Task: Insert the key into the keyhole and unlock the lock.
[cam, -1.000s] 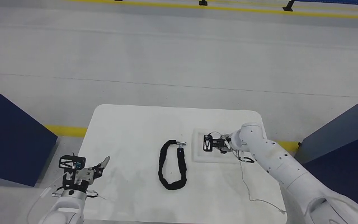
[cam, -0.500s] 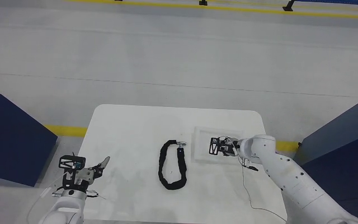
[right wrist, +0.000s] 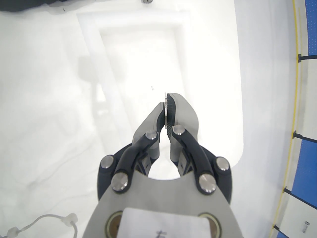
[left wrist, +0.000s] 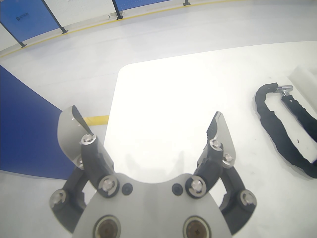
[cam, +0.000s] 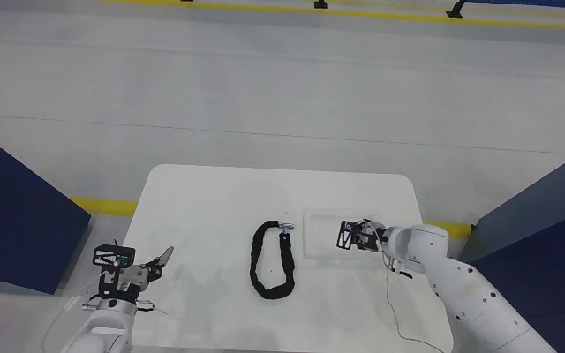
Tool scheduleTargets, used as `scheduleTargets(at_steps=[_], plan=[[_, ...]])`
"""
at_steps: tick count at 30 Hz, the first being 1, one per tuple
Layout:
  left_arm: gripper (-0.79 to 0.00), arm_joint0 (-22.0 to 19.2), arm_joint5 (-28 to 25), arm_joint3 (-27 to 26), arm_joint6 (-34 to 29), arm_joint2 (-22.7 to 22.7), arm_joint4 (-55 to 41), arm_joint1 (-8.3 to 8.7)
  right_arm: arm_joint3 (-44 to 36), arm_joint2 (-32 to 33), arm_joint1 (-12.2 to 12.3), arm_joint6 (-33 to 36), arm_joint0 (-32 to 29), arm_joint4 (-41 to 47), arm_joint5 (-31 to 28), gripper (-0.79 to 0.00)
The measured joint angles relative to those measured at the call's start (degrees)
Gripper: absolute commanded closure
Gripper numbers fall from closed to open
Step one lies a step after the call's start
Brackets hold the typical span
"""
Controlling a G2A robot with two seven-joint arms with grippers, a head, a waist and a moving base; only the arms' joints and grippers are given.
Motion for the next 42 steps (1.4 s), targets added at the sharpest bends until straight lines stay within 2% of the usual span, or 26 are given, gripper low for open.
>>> scheduleTargets(at_steps=[8, 17, 26, 30, 34, 36, 42], plan=[[-0.785, 0.0, 0.0, 0.0, 0.0, 0.0, 0.0, 0.0, -2.32, 11.68, 2.56, -3.58, -7.64, 19.07, -8.69, 0.0], [-0.785, 0.0, 0.0, 0.0, 0.0, 0.0, 0.0, 0.0, 0.34, 23.63, 5.34, -7.84, -18.33, 41.07, -20.63, 0.0], [-0.785, 0.0, 0.0, 0.0, 0.0, 0.0, 0.0, 0.0, 0.61, 26.08, 8.7, -6.76, -26.29, 65.74, -20.52, 0.0], [-0.785, 0.0, 0.0, 0.0, 0.0, 0.0, 0.0, 0.0, 0.74, 25.41, 9.97, -2.14, -28.48, 77.37, -20.52, 0.0], [-0.785, 0.0, 0.0, 0.0, 0.0, 0.0, 0.0, 0.0, 1.38, 24.17, 10.63, 5.93, -29.07, 91.47, -20.52, 0.0], [-0.785, 0.0, 0.0, 0.0, 0.0, 0.0, 0.0, 0.0, 1.43, 24.14, 10.63, 6.43, -29.06, 94.22, -20.52, 0.0], [-0.785, 0.0, 0.0, 0.0, 0.0, 0.0, 0.0, 0.0, 1.41, 24.18, 10.62, 5.59, -29.05, 91.11, -20.52, 0.0]])
